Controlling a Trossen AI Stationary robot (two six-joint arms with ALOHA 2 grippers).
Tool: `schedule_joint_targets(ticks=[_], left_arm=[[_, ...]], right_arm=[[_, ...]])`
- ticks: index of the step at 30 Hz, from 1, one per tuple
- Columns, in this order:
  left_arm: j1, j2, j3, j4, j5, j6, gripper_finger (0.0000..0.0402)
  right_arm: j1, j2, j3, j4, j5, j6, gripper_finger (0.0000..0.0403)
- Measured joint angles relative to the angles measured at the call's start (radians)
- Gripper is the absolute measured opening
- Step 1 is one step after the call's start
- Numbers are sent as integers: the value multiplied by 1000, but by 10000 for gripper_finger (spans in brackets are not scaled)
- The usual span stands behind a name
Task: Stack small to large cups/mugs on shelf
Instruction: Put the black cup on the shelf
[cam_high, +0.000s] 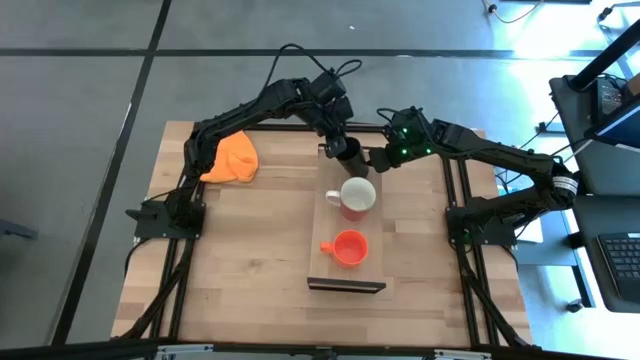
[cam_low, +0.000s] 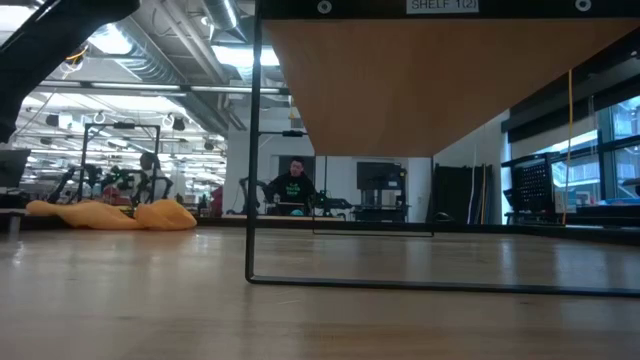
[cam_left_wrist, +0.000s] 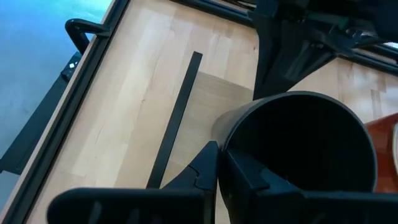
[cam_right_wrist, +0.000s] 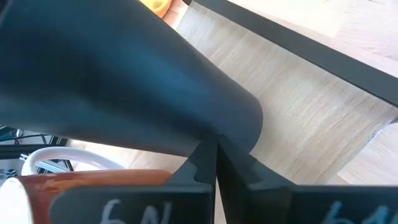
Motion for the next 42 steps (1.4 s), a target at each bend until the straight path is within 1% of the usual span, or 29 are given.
schedule_joint_targets(ticks=[7, 13, 21, 25, 37, 42], left_arm=[[-1, 0, -1, 28, 5, -2, 12], [-1, 0, -1, 59, 7, -46, 13], [-14, 0, -1, 73, 12, -49, 42], [-20, 0, -1, 74, 12, -49, 49], [-18, 0, -1, 79, 1, -48, 47], [-17, 0, -1, 95, -1, -49, 53]], right_arm=[[0, 0, 0, -3, 1, -6, 9], [0, 0, 0, -4, 4, -12, 9], [0, 1, 0, -9, 3, -18, 9], [0, 1, 0, -10, 3, -23, 9], [0, 1, 0, -34, 3, -31, 9], [0, 1, 0, -36, 4, -32, 9]])
